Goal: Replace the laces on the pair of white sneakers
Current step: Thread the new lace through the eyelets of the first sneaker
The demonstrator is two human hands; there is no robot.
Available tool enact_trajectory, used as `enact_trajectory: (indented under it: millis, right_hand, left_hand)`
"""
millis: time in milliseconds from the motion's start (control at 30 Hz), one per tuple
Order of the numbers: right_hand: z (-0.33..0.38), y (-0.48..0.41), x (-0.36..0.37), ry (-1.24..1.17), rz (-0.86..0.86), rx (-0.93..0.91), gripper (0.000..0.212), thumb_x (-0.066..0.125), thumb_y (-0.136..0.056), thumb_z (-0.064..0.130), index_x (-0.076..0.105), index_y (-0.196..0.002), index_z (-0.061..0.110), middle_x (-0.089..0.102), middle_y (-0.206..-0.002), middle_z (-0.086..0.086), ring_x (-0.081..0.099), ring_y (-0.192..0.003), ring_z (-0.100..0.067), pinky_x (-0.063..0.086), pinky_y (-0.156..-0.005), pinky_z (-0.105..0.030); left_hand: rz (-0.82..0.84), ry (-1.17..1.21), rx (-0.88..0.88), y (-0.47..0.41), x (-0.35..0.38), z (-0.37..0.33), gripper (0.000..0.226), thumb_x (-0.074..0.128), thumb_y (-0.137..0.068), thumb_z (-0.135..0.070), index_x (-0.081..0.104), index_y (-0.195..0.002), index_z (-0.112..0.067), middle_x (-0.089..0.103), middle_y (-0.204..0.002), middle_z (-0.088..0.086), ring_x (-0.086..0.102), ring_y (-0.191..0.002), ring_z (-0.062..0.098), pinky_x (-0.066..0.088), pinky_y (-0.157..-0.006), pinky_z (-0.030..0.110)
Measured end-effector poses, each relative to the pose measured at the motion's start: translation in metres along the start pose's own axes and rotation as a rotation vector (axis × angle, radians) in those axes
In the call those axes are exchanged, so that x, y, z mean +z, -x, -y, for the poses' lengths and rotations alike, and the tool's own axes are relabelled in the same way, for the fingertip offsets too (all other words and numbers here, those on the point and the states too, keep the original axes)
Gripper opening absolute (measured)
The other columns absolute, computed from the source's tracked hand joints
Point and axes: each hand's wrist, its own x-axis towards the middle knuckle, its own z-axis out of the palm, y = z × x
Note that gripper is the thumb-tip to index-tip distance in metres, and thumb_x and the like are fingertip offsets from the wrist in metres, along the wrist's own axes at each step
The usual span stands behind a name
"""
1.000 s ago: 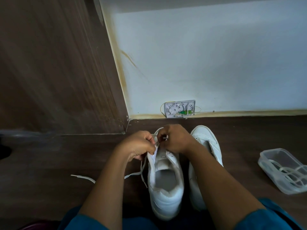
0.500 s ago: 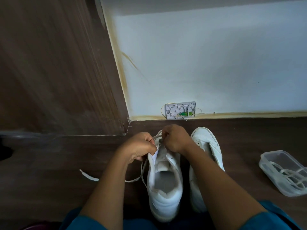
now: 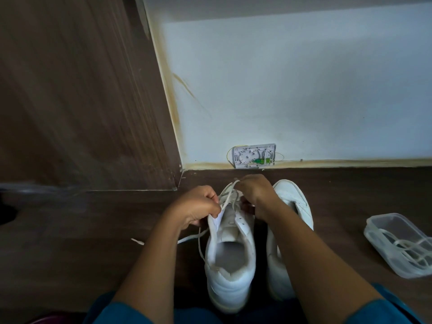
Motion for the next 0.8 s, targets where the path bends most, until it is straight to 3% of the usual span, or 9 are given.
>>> enact_trajectory:
  millis: [67,167,300,433,533,600,667,733,800]
  right_hand:
    - [0.008,0.007,0.0,-0.115,0.005,0.059,0.027,0.061,-0.088,0.021,0.055,-0.063,0.016,0.047,-0.064,-0.004,0.042,-0.057,-0.016,0.036,-0.057,-0.029]
    - [0.015,0.011,-0.006,-0.294,0.057,0.206,0.019,0.058,-0.088,0.037,0.057,-0.077,0.021,0.053,-0.087,0.002,0.047,-0.075,-0.014,0.037,-0.063,-0.029]
    - [0.016,0.006,-0.015,-0.507,0.101,0.339,0.043,0.041,-0.086,0.058,0.06,-0.092,0.02,0.052,-0.089,-0.001,0.045,-0.078,-0.018,0.036,-0.07,-0.033]
    - [0.015,0.007,-0.014,-0.543,0.117,0.311,0.058,0.033,-0.084,0.068,0.061,-0.09,0.018,0.053,-0.09,-0.004,0.049,-0.082,-0.02,0.036,-0.069,-0.033]
    - [0.014,0.003,-0.014,-0.555,0.096,0.3,0.067,0.029,-0.081,0.075,0.061,-0.08,0.016,0.056,-0.086,-0.005,0.052,-0.082,-0.022,0.038,-0.071,-0.033]
    - [0.011,-0.001,-0.014,-0.586,0.104,0.287,0.078,0.026,-0.073,0.085,0.059,-0.076,0.015,0.059,-0.088,-0.007,0.054,-0.085,-0.025,0.041,-0.074,-0.036]
    - [0.01,-0.003,-0.013,-0.528,0.123,0.261,0.079,0.027,-0.071,0.087,0.058,-0.078,0.015,0.058,-0.096,-0.008,0.055,-0.087,-0.025,0.042,-0.073,-0.035]
    - [0.01,0.002,-0.011,-0.428,0.133,0.244,0.061,0.039,-0.08,0.073,0.055,-0.073,0.015,0.056,-0.09,-0.006,0.052,-0.079,-0.02,0.039,-0.069,-0.03]
    - [0.011,0.01,-0.008,-0.342,0.149,0.211,0.035,0.055,-0.086,0.048,0.054,-0.071,0.017,0.053,-0.079,-0.003,0.048,-0.069,-0.017,0.036,-0.062,-0.025]
  left_hand:
    - [-0.011,-0.04,0.022,0.0,0.001,-0.001,0.021,0.052,-0.072,0.004,0.054,-0.08,-0.016,0.047,-0.072,0.003,0.04,-0.066,0.017,0.032,-0.056,0.022]
    - [-0.009,-0.084,0.058,0.002,0.001,-0.003,0.026,0.049,-0.071,0.005,0.054,-0.085,-0.017,0.041,-0.069,0.002,0.034,-0.059,0.015,0.024,-0.049,0.019]
    - [0.017,-0.116,0.095,0.002,0.002,-0.005,0.035,0.047,-0.072,0.006,0.06,-0.089,-0.022,0.041,-0.069,0.0,0.032,-0.057,0.014,0.022,-0.048,0.016]
    - [0.095,-0.21,0.172,0.002,0.005,-0.007,0.037,0.046,-0.076,0.005,0.068,-0.094,-0.02,0.047,-0.064,-0.002,0.036,-0.05,0.011,0.027,-0.043,0.015]
    - [0.022,-0.207,0.32,0.0,0.008,-0.008,0.025,0.062,-0.081,-0.001,0.07,-0.068,-0.021,0.062,-0.062,-0.009,0.054,-0.066,0.013,0.043,-0.068,0.024]
    - [-0.069,-0.002,0.378,0.004,0.008,-0.017,0.033,0.061,-0.085,0.001,0.065,-0.062,-0.022,0.063,-0.058,-0.009,0.056,-0.066,0.015,0.044,-0.068,0.026]
    - [-0.118,0.346,0.41,0.013,0.005,-0.032,0.029,0.054,-0.089,0.003,0.063,-0.069,-0.014,0.061,-0.054,-0.008,0.054,-0.052,0.011,0.047,-0.056,0.02]
    - [-0.035,0.711,0.448,0.027,0.001,-0.052,0.023,0.048,-0.09,0.004,0.06,-0.075,-0.009,0.055,-0.05,-0.006,0.043,-0.038,0.008,0.045,-0.044,0.021]
    - [0.106,1.012,0.518,0.039,-0.001,-0.069,0.016,0.05,-0.083,-0.002,0.062,-0.075,-0.009,0.048,-0.049,-0.003,0.033,-0.034,0.004,0.035,-0.037,0.014]
